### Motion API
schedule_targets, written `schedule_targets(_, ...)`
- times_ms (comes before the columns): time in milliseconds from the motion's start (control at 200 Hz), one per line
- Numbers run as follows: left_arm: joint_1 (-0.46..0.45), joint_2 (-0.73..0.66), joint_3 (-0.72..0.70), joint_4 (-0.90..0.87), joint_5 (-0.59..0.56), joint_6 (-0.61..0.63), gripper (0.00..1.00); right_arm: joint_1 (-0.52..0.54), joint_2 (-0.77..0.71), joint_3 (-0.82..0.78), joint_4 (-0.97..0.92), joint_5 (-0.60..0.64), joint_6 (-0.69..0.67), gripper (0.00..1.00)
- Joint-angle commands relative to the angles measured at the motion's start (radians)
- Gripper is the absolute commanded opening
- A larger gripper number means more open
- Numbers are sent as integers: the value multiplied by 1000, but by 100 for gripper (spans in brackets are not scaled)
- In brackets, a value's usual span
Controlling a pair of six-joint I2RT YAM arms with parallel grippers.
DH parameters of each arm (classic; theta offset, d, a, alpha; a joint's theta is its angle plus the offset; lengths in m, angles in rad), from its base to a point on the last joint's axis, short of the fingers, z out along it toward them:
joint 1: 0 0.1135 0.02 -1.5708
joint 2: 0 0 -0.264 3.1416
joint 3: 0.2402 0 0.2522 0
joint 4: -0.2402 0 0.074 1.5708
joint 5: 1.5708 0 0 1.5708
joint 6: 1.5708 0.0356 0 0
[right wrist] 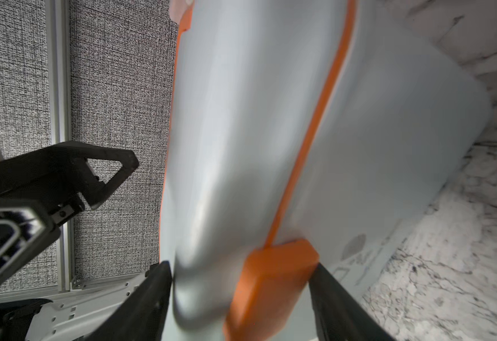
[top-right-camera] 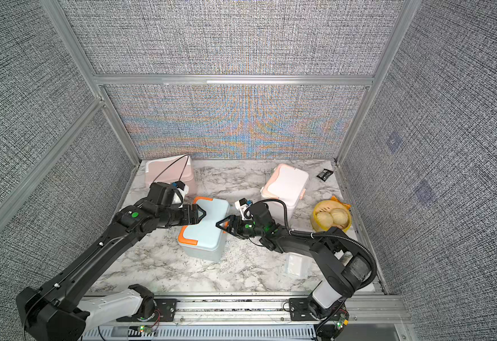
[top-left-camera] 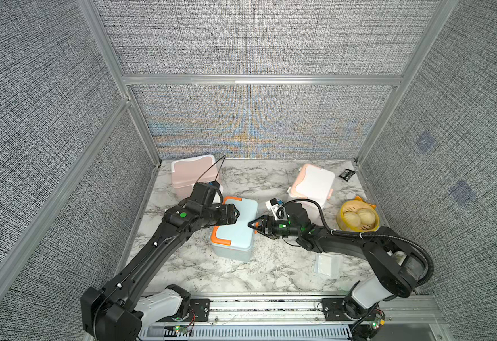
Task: Open first aid kits and take out gauze
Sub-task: Open the fastener of the first aid kit.
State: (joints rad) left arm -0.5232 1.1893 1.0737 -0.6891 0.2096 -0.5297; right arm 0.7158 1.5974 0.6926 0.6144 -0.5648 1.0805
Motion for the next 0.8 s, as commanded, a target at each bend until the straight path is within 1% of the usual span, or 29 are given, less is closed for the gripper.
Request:
schedule_targets(0, -22, 50, 4, 32, -5, 13, 77, -5, 21, -15, 96, 6, 64, 69)
schedule_targets(65, -39, 74, -8, 56, -5, 7, 75, -9, 33, -22, 138, -4, 85, 67)
schedule_targets(175, -61, 107, -32, 83, -17, -2, 72, -14, 52, -39, 218, -17, 128, 59)
schedule_targets(235, -67, 120, -51, 98, -27, -7, 71, -16, 56, -48, 250, -21, 146, 57)
schedule_targets(295, -66, 129, -75, 109, -36, -11, 68, -18, 61, -53, 275, -29, 158, 51)
schedule_targets(450, -66, 146, -119, 130, -53, -16, 64, -23, 39, -65, 288, -35, 173, 50)
schedule_targets(791, -67, 175, -147, 144, -78, -27, 64, -33, -60, -104, 263, -42, 171, 49)
